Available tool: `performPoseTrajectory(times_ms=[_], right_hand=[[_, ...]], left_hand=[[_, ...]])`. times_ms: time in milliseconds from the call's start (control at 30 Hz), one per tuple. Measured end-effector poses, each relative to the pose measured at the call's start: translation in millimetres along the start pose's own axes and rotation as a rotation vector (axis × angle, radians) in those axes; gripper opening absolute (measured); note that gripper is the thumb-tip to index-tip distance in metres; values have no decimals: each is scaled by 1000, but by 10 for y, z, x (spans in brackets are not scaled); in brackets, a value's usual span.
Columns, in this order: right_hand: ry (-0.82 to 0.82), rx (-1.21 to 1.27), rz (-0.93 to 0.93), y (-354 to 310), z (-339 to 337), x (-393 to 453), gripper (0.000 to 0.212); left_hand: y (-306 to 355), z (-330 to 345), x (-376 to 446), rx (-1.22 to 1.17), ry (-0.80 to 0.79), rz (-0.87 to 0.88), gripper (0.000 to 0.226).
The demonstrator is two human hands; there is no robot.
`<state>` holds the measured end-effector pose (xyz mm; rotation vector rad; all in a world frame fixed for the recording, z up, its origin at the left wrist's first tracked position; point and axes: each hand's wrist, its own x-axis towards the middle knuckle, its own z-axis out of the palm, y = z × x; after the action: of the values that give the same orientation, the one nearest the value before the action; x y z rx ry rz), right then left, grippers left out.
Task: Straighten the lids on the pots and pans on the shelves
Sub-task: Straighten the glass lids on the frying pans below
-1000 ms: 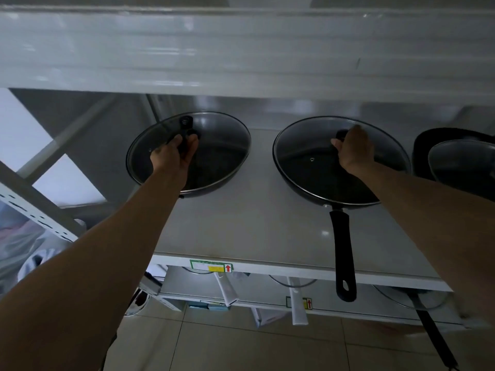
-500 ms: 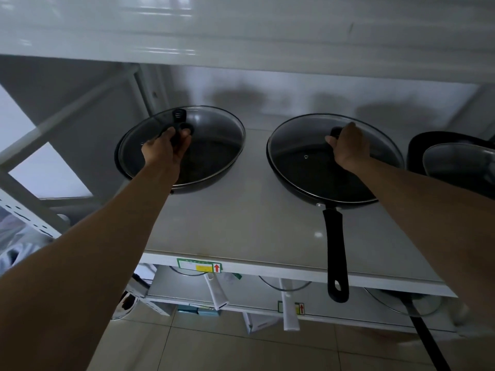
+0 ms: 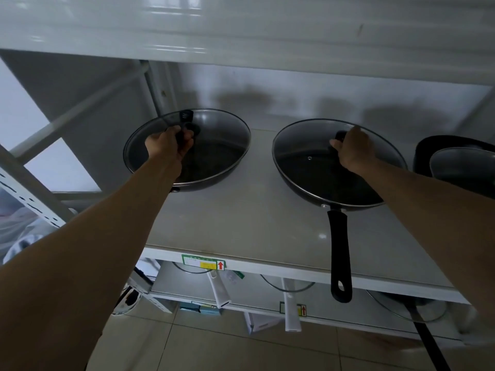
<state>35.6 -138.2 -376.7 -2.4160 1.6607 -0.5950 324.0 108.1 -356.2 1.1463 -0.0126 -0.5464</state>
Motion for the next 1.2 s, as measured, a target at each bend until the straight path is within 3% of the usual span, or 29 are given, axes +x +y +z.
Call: performPoseTrajectory(times_ms=[867, 1200], right_hand=[[14, 6, 63, -38, 16, -23, 54], [25, 7, 65, -37, 21, -14, 52]], left_hand=[[-17, 120, -70, 42, 98, 66, 22], [49, -48, 21, 87, 113, 64, 11]])
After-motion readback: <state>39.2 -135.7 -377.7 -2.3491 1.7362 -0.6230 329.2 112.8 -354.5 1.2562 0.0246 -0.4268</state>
